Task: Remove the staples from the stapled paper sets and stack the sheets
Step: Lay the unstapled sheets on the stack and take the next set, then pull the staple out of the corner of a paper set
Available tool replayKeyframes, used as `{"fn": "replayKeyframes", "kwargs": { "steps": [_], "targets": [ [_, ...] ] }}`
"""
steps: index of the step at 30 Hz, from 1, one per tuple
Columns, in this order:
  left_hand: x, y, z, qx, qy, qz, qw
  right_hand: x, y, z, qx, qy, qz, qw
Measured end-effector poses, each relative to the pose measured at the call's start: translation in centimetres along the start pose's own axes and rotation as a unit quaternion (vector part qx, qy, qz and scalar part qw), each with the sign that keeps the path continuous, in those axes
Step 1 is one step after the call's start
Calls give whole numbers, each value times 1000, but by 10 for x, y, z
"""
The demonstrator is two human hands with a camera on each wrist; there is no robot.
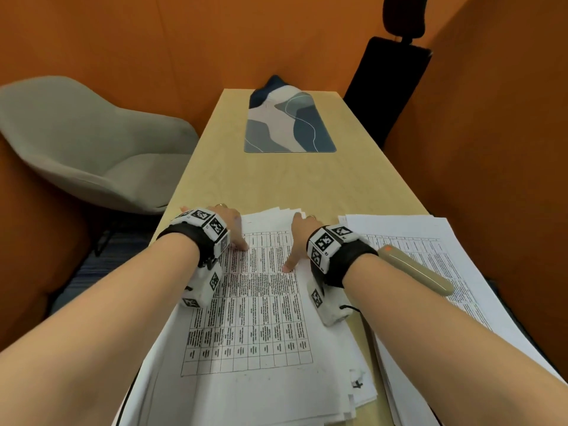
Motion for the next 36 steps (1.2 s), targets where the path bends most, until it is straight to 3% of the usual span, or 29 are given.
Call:
{"fn": "replayKeyframes", "kwargs": {
  "steps": [3,7,9,15,20,23,25,28,31,33,36],
  "targets": [
    [5,5,6,-27,0,-20,999,3,-1,5,-31,-28,81,996],
    [2,16,4,-83,-13,-58,995,-6,22,2,-150,-44,142,977],
    [1,23,0,-107,-23,-90,990,-7,24,1,-134,-28,160,978],
    [10,42,-16,-84,-59,-211,972,-13,26,-18,-165,5,340,926],
    [30,68,-48,-59,-97,-314,942,-14,26,-39,-204,14,422,883],
    [55,82,-67,-61,-84,-392,914,-16,28,-54,-217,10,453,865],
    [73,88,-79,-58,-64,-436,896,-8,26,-65,-172,31,447,877],
    [98,90,-97,-40,-43,-506,860,-1,23,-85,-87,59,365,925],
    [115,84,-114,-30,-23,-551,834,-7,31,-108,-56,49,308,949],
    [117,72,-123,-17,-6,-550,835,-17,42,-124,-58,30,255,965],
    [99,43,-137,6,-6,-484,875,-32,51,-144,-43,-8,171,984]
  ]
}}
Point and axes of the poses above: each hand's wrist, its own z-axis towards the middle knuckle, its own y-axis out of the back of the hand, x = y × z, the point moved 10 cm from there along z, towards the middle knuckle, and after that the axes turned 15 degrees about y, right-handed, at the moved point
